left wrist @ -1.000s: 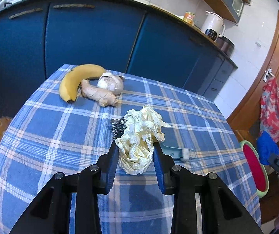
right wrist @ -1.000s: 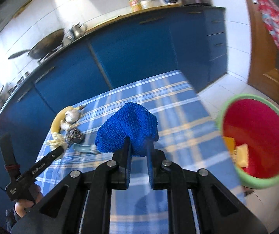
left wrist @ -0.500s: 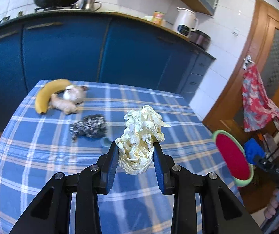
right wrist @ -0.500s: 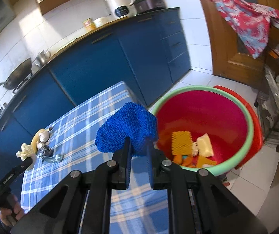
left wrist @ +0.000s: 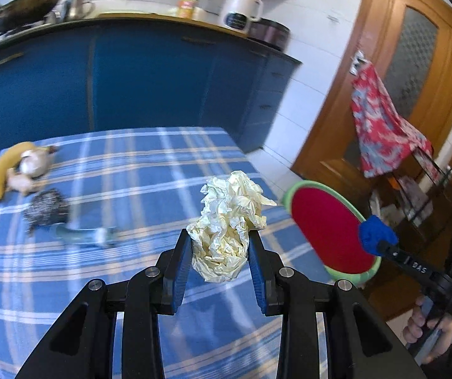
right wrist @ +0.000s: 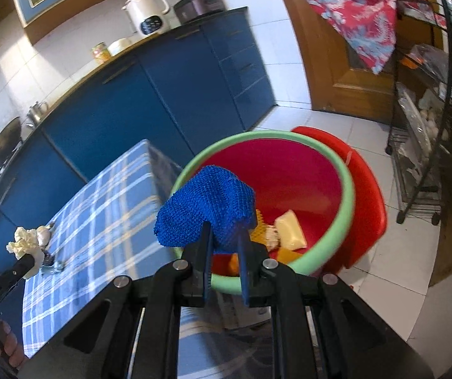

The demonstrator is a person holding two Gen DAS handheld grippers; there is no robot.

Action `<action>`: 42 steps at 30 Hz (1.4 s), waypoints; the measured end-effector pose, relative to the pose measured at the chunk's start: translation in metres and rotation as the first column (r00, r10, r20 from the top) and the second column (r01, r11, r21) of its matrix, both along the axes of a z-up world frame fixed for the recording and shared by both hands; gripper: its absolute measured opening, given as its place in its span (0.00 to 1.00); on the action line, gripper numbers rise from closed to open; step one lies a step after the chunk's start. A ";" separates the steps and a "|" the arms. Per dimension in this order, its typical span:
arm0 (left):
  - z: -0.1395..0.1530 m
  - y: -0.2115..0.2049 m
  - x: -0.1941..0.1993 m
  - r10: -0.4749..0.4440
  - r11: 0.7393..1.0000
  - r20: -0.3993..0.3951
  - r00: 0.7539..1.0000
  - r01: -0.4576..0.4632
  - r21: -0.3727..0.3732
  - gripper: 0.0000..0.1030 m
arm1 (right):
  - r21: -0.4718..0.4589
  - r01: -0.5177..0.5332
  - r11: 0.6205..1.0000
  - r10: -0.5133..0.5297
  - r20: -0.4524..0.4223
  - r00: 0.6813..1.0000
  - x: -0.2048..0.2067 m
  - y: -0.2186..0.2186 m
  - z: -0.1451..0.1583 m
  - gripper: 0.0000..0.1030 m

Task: Collect trash
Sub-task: 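Carry the tissues and blue cloth to the red bin and release them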

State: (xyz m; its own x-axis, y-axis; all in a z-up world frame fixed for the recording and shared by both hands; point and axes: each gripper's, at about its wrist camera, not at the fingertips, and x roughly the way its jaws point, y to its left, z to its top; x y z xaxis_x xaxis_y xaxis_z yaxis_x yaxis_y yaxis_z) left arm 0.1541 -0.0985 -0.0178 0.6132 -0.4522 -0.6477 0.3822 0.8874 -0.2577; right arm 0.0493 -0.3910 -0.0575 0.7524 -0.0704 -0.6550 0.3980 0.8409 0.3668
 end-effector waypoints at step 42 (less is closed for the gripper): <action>-0.040 -0.180 0.008 -0.274 0.953 -0.099 0.956 0.284 0.107 0.57 | 0.034 0.032 0.999 -0.032 0.024 0.999 -0.028 -0.057 -0.016 0.56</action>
